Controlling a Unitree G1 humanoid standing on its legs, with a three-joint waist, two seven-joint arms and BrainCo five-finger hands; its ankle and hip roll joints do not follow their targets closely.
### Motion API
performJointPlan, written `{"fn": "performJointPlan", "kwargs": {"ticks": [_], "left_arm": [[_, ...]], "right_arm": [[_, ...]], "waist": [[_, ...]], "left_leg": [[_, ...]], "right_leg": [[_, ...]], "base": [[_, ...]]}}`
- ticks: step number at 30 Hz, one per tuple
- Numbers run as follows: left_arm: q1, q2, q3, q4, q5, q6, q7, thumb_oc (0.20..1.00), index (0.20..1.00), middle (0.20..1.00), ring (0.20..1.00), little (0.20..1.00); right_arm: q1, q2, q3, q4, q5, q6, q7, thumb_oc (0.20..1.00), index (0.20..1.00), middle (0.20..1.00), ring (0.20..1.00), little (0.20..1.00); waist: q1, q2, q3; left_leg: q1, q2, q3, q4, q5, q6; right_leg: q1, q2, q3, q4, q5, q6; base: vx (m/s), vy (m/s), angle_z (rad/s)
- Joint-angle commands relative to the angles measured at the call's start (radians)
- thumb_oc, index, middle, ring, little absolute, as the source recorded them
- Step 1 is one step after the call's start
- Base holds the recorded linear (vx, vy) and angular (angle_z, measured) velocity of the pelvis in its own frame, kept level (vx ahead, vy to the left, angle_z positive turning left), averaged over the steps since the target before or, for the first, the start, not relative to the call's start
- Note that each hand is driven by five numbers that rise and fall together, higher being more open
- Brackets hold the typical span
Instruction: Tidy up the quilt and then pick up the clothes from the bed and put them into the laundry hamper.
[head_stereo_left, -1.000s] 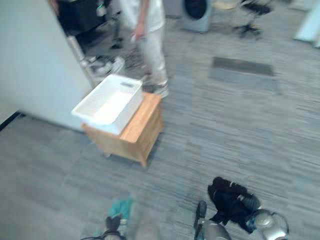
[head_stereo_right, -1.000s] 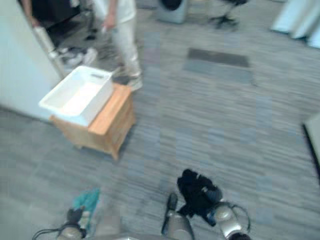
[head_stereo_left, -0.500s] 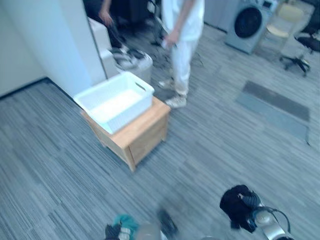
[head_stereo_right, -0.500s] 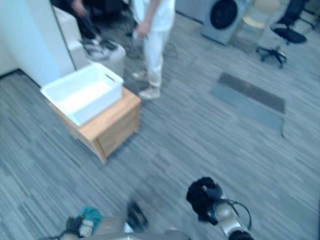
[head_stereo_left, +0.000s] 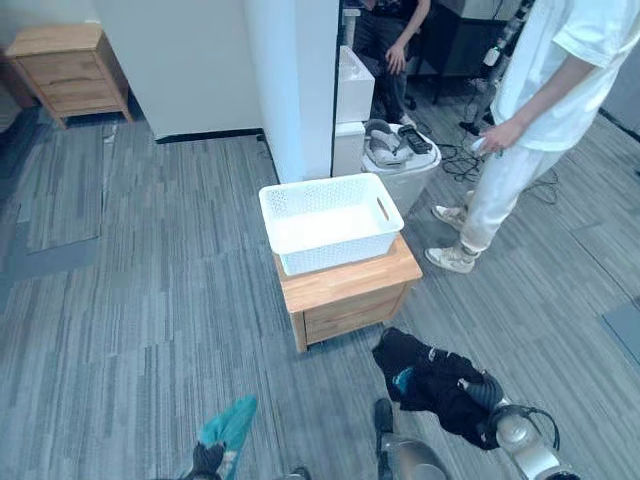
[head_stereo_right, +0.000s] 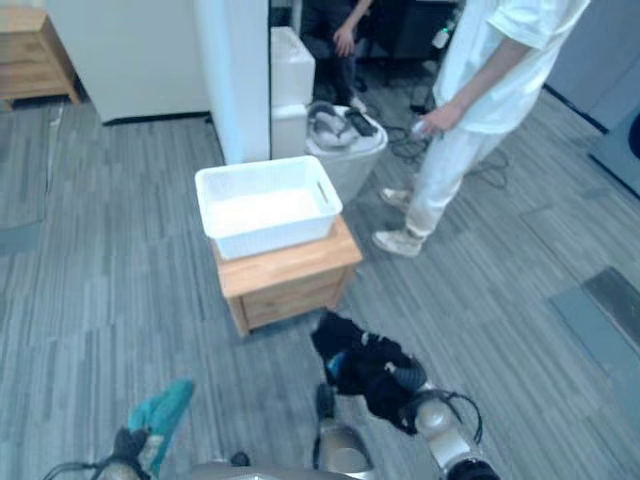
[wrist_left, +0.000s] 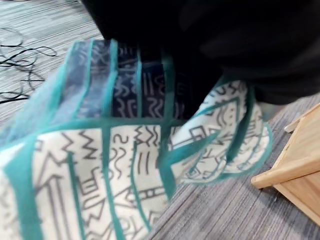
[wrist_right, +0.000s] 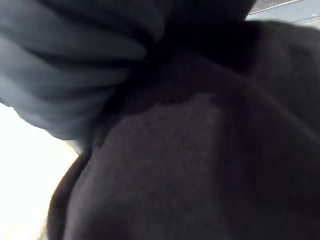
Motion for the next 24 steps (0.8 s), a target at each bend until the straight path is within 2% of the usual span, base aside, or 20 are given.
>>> {"fn": "performJointPlan", "kwargs": {"ticks": [1, 2, 3, 4, 5, 6, 7, 8, 10, 11, 12, 14, 15, 16, 17, 18, 19, 21, 22, 24], "left_arm": [[-0.051, -0.026, -0.028, -0.016, 0.021, -0.009, 0.017, 0.200, 0.200, 0.200, 0.200, 0.200], [-0.032, -0.032, -0.017, -0.020, 0.019, -0.009, 0.016, 0.200, 0.200, 0.200, 0.200, 0.200], [-0.025, -0.035, -0.015, -0.024, 0.017, -0.010, 0.017, 0.200, 0.200, 0.200, 0.200, 0.200], [-0.020, -0.038, -0.012, -0.023, 0.012, -0.011, 0.017, 0.200, 0.200, 0.200, 0.200, 0.200], [-0.019, -0.038, -0.012, -0.024, 0.011, -0.011, 0.017, 0.200, 0.200, 0.200, 0.200, 0.200], [-0.014, -0.040, -0.015, -0.027, 0.007, -0.010, 0.017, 0.200, 0.200, 0.200, 0.200, 0.200], [-0.002, -0.039, -0.015, -0.022, 0.017, -0.007, 0.008, 0.200, 0.200, 0.200, 0.200, 0.200], [-0.006, -0.035, -0.018, -0.020, 0.024, -0.004, 0.006, 0.200, 0.200, 0.200, 0.200, 0.200], [-0.013, -0.024, -0.019, -0.015, 0.030, 0.005, 0.003, 0.200, 0.200, 0.200, 0.200, 0.200], [-0.013, -0.025, -0.018, -0.015, 0.030, 0.005, 0.003, 0.200, 0.200, 0.200, 0.200, 0.200], [-0.018, -0.008, -0.016, -0.010, 0.033, 0.007, 0.008, 0.200, 0.200, 0.200, 0.200, 0.200], [-0.026, -0.003, -0.016, -0.011, 0.038, 0.004, 0.004, 0.200, 0.200, 0.200, 0.200, 0.200], [-0.026, -0.003, -0.016, -0.011, 0.038, 0.004, 0.004, 0.200, 0.200, 0.200, 0.200, 0.200], [-0.043, 0.007, -0.026, -0.027, 0.063, -0.006, 0.003, 0.200, 0.200, 0.200, 0.200, 0.200], [-0.044, 0.008, -0.026, -0.028, 0.063, -0.006, 0.003, 0.200, 0.200, 0.200, 0.200, 0.200], [-0.037, 0.014, -0.021, -0.029, 0.064, -0.018, 0.005, 0.200, 0.200, 0.200, 0.200, 0.200], [-0.036, 0.014, -0.021, -0.036, 0.070, -0.019, 0.005, 0.200, 0.200, 0.200, 0.200, 0.200], [-0.033, 0.009, -0.018, -0.040, 0.070, -0.021, 0.006, 0.200, 0.200, 0.200, 0.200, 0.200], [-0.025, 0.005, -0.014, -0.055, 0.058, -0.034, 0.009, 0.200, 0.200, 0.200, 0.200, 0.200], [-0.023, -0.001, -0.020, -0.059, 0.051, -0.039, 0.009, 0.200, 0.200, 0.200, 0.200, 0.200]], "right_arm": [[-0.069, -0.079, -0.043, -0.051, -0.011, -0.016, -0.021, 0.200, 0.200, 0.200, 0.200, 0.200], [-0.075, -0.078, -0.037, -0.049, -0.018, -0.017, -0.012, 0.200, 0.200, 0.200, 0.200, 0.200], [-0.075, -0.076, -0.038, -0.049, -0.018, -0.017, -0.010, 0.200, 0.200, 0.200, 0.200, 0.200], [-0.077, -0.074, -0.038, -0.045, -0.016, -0.016, -0.009, 0.200, 0.200, 0.200, 0.200, 0.200], [-0.077, -0.074, -0.038, -0.045, -0.016, -0.017, -0.009, 0.200, 0.200, 0.200, 0.200, 0.200], [-0.071, -0.072, -0.037, -0.049, -0.017, -0.019, -0.008, 0.200, 0.200, 0.200, 0.200, 0.200], [-0.063, -0.066, -0.039, -0.054, -0.029, -0.021, -0.003, 0.200, 0.200, 0.200, 0.200, 0.200], [-0.059, -0.062, -0.039, -0.057, -0.036, -0.026, -0.004, 0.200, 0.200, 0.200, 0.200, 0.200], [-0.070, -0.054, -0.031, -0.071, -0.046, -0.024, -0.002, 0.200, 0.200, 0.200, 0.200, 0.200], [-0.071, -0.054, -0.031, -0.071, -0.046, -0.024, -0.002, 0.200, 0.200, 0.200, 0.200, 0.200], [-0.074, -0.043, -0.035, -0.106, -0.039, -0.025, -0.008, 0.200, 0.200, 0.200, 0.200, 0.200], [-0.071, -0.047, -0.048, -0.144, -0.032, -0.026, -0.011, 0.200, 0.200, 0.200, 0.200, 0.200], [-0.071, -0.047, -0.048, -0.144, -0.032, -0.026, -0.011, 0.200, 0.200, 0.200, 0.200, 0.200], [-0.054, -0.120, -0.108, -0.281, -0.026, -0.038, -0.039, 0.200, 0.200, 0.200, 0.200, 0.200], [-0.054, -0.120, -0.109, -0.282, -0.027, -0.038, -0.039, 0.200, 0.200, 0.200, 0.200, 0.200], [-0.070, -0.153, -0.124, -0.357, -0.032, -0.053, -0.049, 0.200, 0.200, 0.200, 0.200, 0.200], [-0.089, -0.182, -0.133, -0.401, -0.046, -0.061, -0.052, 0.200, 0.200, 0.200, 0.200, 0.200], [-0.095, -0.204, -0.147, -0.445, -0.052, -0.068, -0.052, 0.200, 0.200, 0.200, 0.200, 0.200], [-0.142, -0.252, -0.149, -0.532, -0.052, -0.095, -0.052, 0.200, 0.200, 0.200, 0.200, 0.200], [-0.203, -0.299, -0.140, -0.590, -0.035, -0.109, -0.041, 0.200, 0.200, 0.200, 0.200, 0.200]], "waist": [[-0.016, 0.034, 0.032], [0.003, 0.047, 0.011], [0.009, 0.055, 0.001], [0.019, 0.060, -0.004], [0.017, 0.059, -0.003], [0.020, 0.068, -0.010], [0.020, 0.086, -0.035], [0.017, 0.087, -0.038], [0.003, 0.099, -0.020], [0.004, 0.100, -0.022], [-0.021, 0.099, 0.003], [-0.037, 0.097, -0.002], [-0.037, 0.098, -0.002], [-0.090, 0.075, -0.014], [-0.089, 0.074, -0.015], [-0.083, 0.065, -0.024], [-0.079, 0.059, -0.031], [-0.080, 0.060, -0.038], [-0.074, 0.061, -0.049], [-0.067, 0.063, -0.056]], "left_leg": [[-0.077, 0.110, 0.147, -0.111, 0.066, 0.002], [-0.092, 0.077, 0.162, -0.234, 0.094, 0.003], [-0.110, 0.074, 0.166, -0.291, 0.137, -0.006], [-0.130, 0.080, 0.162, -0.324, 0.151, -0.023], [-0.132, 0.080, 0.169, -0.334, 0.172, -0.017], [-0.106, 0.085, 0.174, -0.399, 0.191, -0.020], [-0.031, 0.071, 0.173, -0.501, 0.198, -0.002], [0.002, 0.056, 0.171, -0.528, 0.197, 0.011], [0.079, 0.057, 0.188, -0.576, 0.185, 0.031], [0.076, 0.058, 0.190, -0.577, 0.187, 0.031], [0.120, 0.063, 0.188, -0.592, 0.169, 0.041], [0.136, 0.064, 0.175, -0.592, 0.154, 0.032], [0.135, 0.064, 0.175, -0.592, 0.154, 0.032], [0.162, 0.027, 0.096, -0.592, 0.120, 0.026], [0.160, 0.027, 0.097, -0.592, 0.123, 0.026], [0.173, 0.029, 0.105, -0.592, 0.115, 0.025], [0.175, 0.024, 0.108, -0.592, 0.113, 0.025], [0.182, 0.023, 0.107, -0.592, 0.108, 0.025], [0.186, 0.025, 0.113, -0.592, 0.103, 0.021], [0.186, 0.029, 0.114, -0.592, 0.106, 0.015]], "right_leg": [[0.150, -0.045, -0.053, 0.011, -0.193, 0.052], [0.172, -0.040, -0.063, 0.003, -0.209, 0.059], [0.178, -0.037, -0.072, 0.003, -0.219, 0.060], [0.199, -0.035, -0.072, 0.003, -0.243, 0.062], [0.194, -0.035, -0.077, 0.003, -0.236, 0.059], [0.203, -0.031, -0.083, 0.003, -0.241, 0.064], [0.203, -0.026, -0.088, 0.032, -0.252, 0.078], [0.194, -0.032, -0.091, 0.106, -0.256, 0.081], [0.110, -0.052, -0.089, 0.337, -0.248, 0.097], [0.105, -0.051, -0.087, 0.338, -0.247, 0.096], [0.000, -0.064, -0.047, 0.497, -0.203, 0.113], [-0.031, -0.057, -0.022, 0.401, -0.204, 0.104], [-0.031, -0.056, -0.022, 0.400, -0.203, 0.104], [-0.030, -0.006, 0.154, 0.101, -0.177, 0.107], [-0.031, -0.006, 0.154, 0.097, -0.173, 0.107], [-0.017, -0.030, 0.130, 0.088, -0.146, 0.119], [-0.003, -0.032, 0.127, 0.069, -0.139, 0.117], [0.010, -0.031, 0.128, 0.048, -0.130, 0.120], [0.030, -0.034, 0.108, 0.016, -0.117, 0.122], [0.043, -0.036, 0.099, 0.003, -0.117, 0.124]], "base": [[0.40, 0.044, 0.66], [0.42, 0.107, 0.10], [0.46, 0.154, -0.28], [0.20, 0.092, -0.22], [0.20, 0.117, -0.06], [0.25, 0.237, -0.10], [0.35, 0.306, -0.18], [0.31, 0.306, -0.32], [0.13, 0.165, -0.30], [0.15, 0.151, -0.27], [0.15, 0.092, -0.17], [0.19, 0.037, -0.09], [0.40, -0.104, 0.26], [0.31, -0.093, 0.41], [0.41, -0.141, 0.69], [0.14, -0.074, 0.69], [0.19, -0.090, 0.97], [0.12, -0.046, 0.45], [0.10, -0.033, 0.11], [0.12, -0.034, 0.02]]}}
